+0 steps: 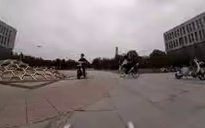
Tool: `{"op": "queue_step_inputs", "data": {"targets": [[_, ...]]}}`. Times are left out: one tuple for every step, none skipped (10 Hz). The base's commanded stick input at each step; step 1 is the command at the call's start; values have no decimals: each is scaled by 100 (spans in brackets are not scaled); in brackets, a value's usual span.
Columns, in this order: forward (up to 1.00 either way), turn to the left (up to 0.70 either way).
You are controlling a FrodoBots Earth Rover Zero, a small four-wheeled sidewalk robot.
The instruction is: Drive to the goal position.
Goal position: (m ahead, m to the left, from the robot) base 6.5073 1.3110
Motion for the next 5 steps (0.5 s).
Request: {"op": "queue_step_inputs", "data": {"targets": [[70, 0], [70, 0], [70, 0], [70, 1], [70, 14]]}}
